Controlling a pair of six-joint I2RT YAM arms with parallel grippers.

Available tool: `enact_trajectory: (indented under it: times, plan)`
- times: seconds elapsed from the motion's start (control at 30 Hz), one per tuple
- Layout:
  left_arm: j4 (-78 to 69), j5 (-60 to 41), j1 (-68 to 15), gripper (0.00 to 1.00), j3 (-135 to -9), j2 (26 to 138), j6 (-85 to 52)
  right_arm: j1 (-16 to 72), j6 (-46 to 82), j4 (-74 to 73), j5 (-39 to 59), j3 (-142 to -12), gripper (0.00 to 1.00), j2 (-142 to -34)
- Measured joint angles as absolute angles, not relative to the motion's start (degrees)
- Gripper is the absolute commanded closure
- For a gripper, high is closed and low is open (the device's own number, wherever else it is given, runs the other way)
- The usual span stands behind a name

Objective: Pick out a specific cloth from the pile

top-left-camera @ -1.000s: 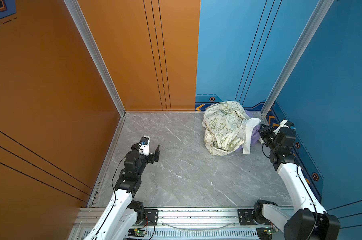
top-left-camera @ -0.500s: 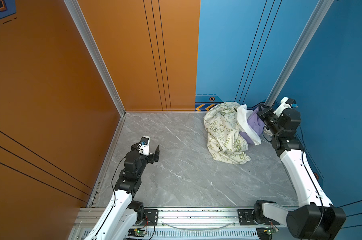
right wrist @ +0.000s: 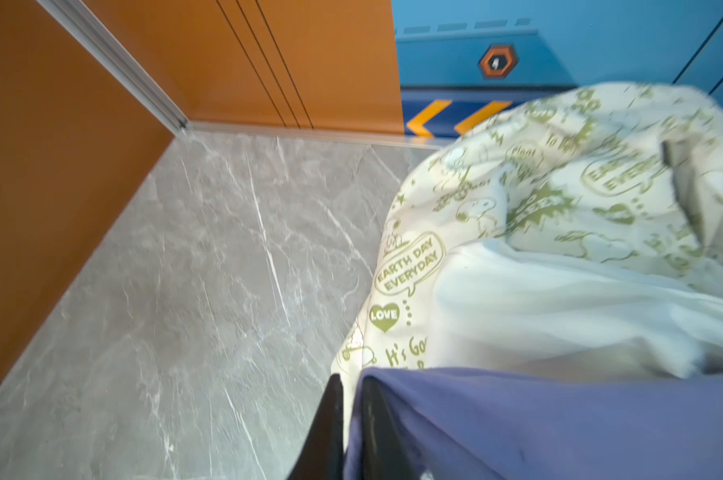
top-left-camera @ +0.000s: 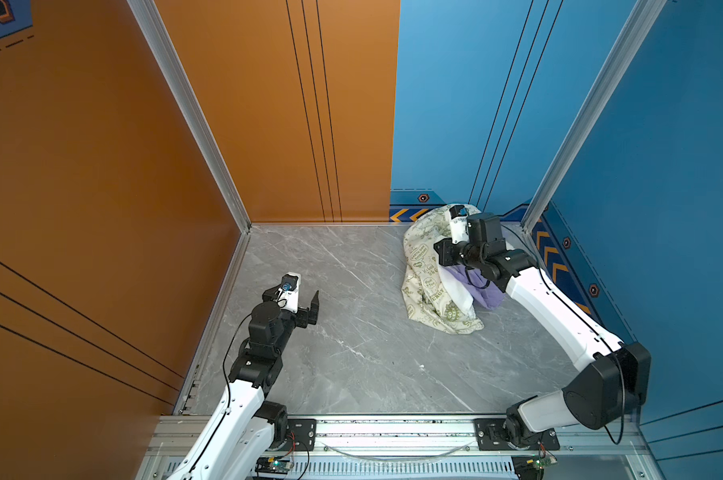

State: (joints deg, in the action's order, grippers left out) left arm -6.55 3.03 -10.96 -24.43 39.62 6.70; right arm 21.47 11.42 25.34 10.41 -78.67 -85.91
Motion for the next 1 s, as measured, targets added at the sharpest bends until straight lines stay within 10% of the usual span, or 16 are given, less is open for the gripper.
enact_trajectory:
  times: [0.5,1.0]
  plan:
    - [-6.1,3.7,-11.7,0.02,-24.4,39.6,7.7,18.0,7.7,32.6,7.2,-72.0,0.17,-75.9]
    - [-6.0,3.9,-13.1,0.02,-24.4,37.9,8.1,-4.6,29.8,17.7,12.9,-47.5,0.23,-65.8]
